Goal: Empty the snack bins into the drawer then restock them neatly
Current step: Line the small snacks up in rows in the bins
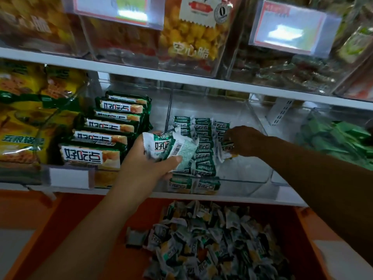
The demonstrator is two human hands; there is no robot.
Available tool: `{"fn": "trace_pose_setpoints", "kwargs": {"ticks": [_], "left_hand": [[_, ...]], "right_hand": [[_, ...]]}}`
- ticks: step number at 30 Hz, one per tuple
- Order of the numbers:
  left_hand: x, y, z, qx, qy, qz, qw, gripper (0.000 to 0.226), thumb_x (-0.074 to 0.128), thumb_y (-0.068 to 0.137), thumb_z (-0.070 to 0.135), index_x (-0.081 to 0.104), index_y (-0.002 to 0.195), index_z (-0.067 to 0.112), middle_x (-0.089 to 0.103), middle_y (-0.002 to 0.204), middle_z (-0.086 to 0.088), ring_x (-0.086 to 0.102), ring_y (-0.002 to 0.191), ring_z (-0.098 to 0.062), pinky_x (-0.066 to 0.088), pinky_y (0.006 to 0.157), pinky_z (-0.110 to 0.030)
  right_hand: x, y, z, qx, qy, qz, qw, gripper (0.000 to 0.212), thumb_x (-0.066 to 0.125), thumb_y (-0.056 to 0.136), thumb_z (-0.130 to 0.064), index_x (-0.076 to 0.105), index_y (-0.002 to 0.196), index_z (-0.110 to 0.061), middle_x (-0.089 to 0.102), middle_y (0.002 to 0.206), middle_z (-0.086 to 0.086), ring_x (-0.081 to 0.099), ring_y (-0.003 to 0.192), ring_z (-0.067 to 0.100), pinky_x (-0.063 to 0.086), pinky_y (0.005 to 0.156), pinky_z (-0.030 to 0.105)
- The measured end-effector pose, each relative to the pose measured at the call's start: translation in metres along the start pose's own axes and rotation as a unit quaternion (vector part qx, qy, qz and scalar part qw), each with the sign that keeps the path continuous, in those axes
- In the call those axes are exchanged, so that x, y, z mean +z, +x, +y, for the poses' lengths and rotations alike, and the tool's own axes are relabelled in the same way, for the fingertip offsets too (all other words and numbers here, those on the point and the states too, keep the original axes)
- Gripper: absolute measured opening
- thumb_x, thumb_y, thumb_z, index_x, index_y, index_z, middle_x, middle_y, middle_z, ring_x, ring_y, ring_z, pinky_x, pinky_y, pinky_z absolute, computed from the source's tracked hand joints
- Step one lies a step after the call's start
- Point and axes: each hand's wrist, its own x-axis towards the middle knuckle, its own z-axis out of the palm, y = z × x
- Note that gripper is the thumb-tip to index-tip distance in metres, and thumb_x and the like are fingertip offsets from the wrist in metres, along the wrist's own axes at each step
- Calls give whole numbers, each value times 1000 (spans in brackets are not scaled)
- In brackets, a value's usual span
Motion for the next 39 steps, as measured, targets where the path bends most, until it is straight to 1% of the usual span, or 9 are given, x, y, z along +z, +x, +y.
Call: {"fn": "trace_pose_setpoints", "kwargs": {"ticks": [6,13,16,20,22,26,30,37,39], "left_hand": [[-4,0,-4,15,14,-5,1000,50,77,78,19,51,117,37,66,109,15,70,83,-1,59,64,-22],[-2,-3,-3,10,35,-14,999,49,76,80,20,50,120,36,66,108,16,69,84,2,57,63,-17],[2,-6,-3,-4,19,-26,999,51,76,80,20,52,124,32,67,112,13,68,86,2,56,63,-16],[12,-13,-3,-39,4,-57,998,63,83,66,36,55,123,35,70,113,11,71,91,-6,60,75,-31],[17,-17,-3,-55,0,-60,997,73,88,55,47,56,120,36,71,113,11,70,98,-13,58,86,-43],[26,-29,-3,-57,19,-72,996,86,82,52,70,50,127,41,64,122,17,61,113,-11,52,96,-45],[29,-41,0,-82,-60,-84,991,17,60,90,44,46,100,44,57,91,31,60,79,11,54,74,-25],[30,-45,-7,-86,-32,-78,993,43,73,84,28,52,122,31,67,116,-4,73,87,-15,60,81,-39],[28,-42,-7,-88,-55,-70,992,36,71,86,21,53,118,26,70,110,-6,74,88,-20,61,78,-40]], "right_hand": [[24,21,-1,17,80,-15,997,51,75,81,-21,53,126,-13,59,126,9,56,115,28,46,94,31],[24,13,-2,34,-46,16,998,55,71,82,-43,53,130,-21,43,131,11,43,123,29,46,95,39],[6,-15,-15,39,118,106,987,50,70,85,-37,53,129,-19,50,121,6,52,109,22,45,88,32],[-7,-91,-67,-29,568,92,818,32,63,87,-40,57,115,-26,64,104,-3,66,90,10,55,81,25],[1,-118,-90,-49,646,98,755,39,61,80,-43,53,116,-30,63,108,1,68,91,11,58,82,31],[15,-134,-110,4,656,222,721,36,71,81,-30,46,106,-37,60,100,-4,66,84,14,58,71,29],[24,-142,-119,22,609,264,747,21,65,90,-25,49,98,-35,58,98,-11,60,87,3,51,68,16],[34,-145,-131,32,564,191,802,44,74,78,-42,47,113,-41,51,113,-10,55,102,2,43,71,1],[30,-144,-123,61,628,149,761,34,73,82,-35,54,109,-40,55,113,-12,59,101,-2,46,71,2]]}}
